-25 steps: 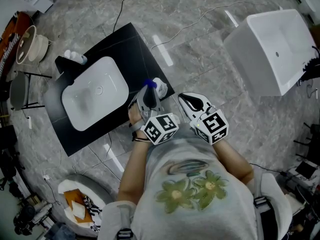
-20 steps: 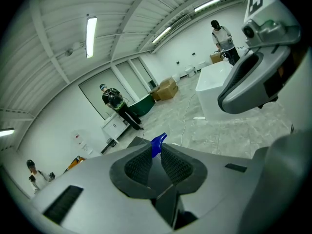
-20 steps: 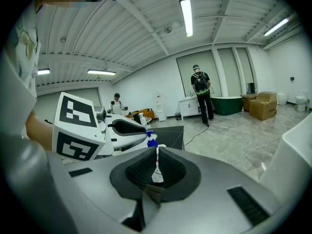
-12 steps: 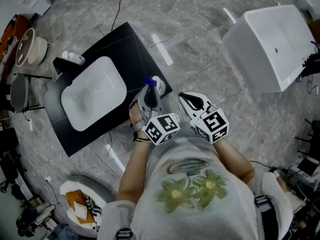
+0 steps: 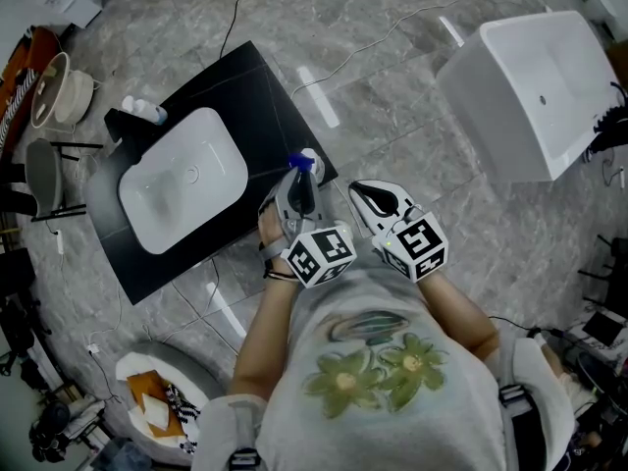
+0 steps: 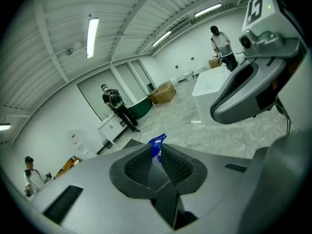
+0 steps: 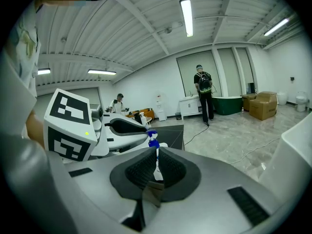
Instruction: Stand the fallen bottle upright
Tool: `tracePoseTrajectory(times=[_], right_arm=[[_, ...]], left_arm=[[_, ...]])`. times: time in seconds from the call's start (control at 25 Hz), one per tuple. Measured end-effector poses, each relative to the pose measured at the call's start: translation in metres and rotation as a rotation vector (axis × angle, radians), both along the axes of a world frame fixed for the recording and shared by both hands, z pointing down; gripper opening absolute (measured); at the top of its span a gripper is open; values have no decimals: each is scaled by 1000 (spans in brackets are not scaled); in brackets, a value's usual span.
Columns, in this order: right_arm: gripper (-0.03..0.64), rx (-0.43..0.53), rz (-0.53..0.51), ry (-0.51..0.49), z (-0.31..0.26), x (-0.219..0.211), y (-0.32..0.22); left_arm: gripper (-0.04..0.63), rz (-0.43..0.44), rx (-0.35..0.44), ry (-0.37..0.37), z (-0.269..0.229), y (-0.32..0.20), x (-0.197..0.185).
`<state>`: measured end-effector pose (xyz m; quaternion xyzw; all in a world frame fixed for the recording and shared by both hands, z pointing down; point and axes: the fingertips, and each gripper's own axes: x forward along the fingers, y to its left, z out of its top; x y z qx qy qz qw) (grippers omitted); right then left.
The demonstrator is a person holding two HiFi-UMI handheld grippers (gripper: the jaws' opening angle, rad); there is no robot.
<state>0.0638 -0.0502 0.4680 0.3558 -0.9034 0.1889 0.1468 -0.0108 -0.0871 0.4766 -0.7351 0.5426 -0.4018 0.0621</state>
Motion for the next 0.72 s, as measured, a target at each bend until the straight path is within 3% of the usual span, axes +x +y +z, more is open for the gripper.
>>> tracePoseTrajectory(times=[0.72], right_arm=[[44,3,19,8,0,1,10]], left_arm=[[63,52,-17,58,-3,5,15]])
